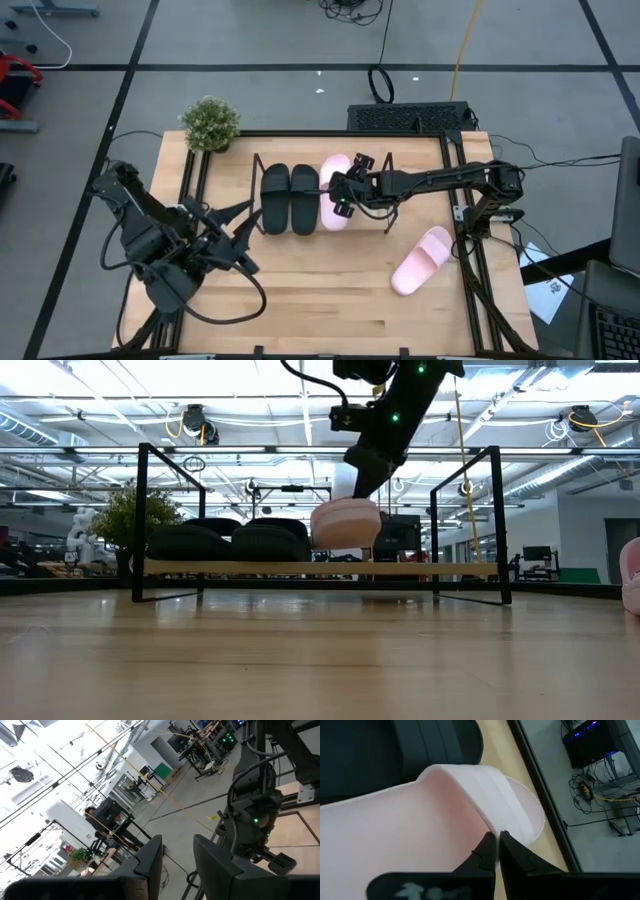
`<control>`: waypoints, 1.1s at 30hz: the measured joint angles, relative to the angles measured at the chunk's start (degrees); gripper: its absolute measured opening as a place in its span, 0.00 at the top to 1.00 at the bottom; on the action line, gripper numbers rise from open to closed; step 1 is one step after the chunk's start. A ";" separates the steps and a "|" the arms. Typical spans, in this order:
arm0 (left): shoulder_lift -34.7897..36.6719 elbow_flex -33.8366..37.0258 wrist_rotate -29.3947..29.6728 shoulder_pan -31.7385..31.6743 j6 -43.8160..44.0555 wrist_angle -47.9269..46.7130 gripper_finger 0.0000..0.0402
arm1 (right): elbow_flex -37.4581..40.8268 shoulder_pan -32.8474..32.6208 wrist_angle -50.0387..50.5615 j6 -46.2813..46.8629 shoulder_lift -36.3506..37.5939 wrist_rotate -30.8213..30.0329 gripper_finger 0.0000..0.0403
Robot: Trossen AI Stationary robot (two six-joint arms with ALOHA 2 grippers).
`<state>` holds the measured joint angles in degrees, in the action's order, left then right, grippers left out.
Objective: Pick and place slides into the shelf
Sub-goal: Put the left pink slipper on the shelf
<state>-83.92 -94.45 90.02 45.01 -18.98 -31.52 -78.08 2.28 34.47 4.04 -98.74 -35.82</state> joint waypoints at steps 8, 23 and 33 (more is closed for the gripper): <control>0.00 0.00 0.00 -0.09 -0.05 -0.01 0.71 | 1.85 0.02 -1.42 1.26 0.00 -0.01 1.00; 0.00 0.00 0.00 -0.04 -0.17 0.01 0.71 | 2.42 0.07 -4.34 1.28 -0.42 1.61 1.00; 0.00 0.00 0.00 -0.04 -0.15 -0.01 0.71 | 2.42 0.07 -4.05 1.28 -2.01 3.15 1.00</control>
<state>-83.92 -94.45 90.02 44.97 -19.14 -31.53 -75.66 2.35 30.42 5.32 -100.75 -32.67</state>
